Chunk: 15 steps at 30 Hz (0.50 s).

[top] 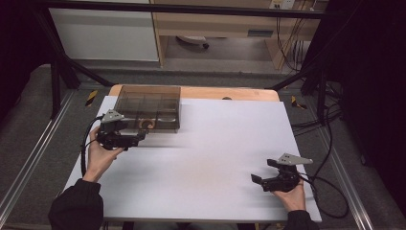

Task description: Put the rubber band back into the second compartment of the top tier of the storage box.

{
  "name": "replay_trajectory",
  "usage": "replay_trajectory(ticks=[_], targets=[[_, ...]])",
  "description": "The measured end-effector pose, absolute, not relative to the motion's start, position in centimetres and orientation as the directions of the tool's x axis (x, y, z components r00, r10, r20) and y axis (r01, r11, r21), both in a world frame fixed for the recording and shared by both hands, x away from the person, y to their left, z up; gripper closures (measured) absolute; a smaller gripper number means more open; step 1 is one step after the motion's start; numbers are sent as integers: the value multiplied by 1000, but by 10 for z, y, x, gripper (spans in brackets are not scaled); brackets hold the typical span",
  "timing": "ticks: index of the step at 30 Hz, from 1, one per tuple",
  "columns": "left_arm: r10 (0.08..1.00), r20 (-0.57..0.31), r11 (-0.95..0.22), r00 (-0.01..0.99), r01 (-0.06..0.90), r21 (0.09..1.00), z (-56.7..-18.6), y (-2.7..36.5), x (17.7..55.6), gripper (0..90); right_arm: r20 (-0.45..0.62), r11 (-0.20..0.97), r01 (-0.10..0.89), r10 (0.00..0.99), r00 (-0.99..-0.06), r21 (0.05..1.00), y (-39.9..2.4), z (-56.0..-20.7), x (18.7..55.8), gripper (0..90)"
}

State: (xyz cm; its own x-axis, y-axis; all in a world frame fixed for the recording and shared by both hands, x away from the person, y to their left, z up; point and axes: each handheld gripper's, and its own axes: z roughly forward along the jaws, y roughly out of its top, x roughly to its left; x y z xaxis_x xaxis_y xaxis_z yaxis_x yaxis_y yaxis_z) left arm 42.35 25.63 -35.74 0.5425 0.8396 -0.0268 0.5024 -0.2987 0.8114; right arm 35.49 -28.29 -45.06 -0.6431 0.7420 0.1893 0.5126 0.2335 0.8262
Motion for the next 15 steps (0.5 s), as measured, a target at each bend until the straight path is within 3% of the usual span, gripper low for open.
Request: replay_trajectory(ticks=[15], targets=[[814, -17, -340, 580, 500, 796, -390, 260, 395, 63, 190, 236, 514, 740, -646, 825, -282, -451, 355, 7]])
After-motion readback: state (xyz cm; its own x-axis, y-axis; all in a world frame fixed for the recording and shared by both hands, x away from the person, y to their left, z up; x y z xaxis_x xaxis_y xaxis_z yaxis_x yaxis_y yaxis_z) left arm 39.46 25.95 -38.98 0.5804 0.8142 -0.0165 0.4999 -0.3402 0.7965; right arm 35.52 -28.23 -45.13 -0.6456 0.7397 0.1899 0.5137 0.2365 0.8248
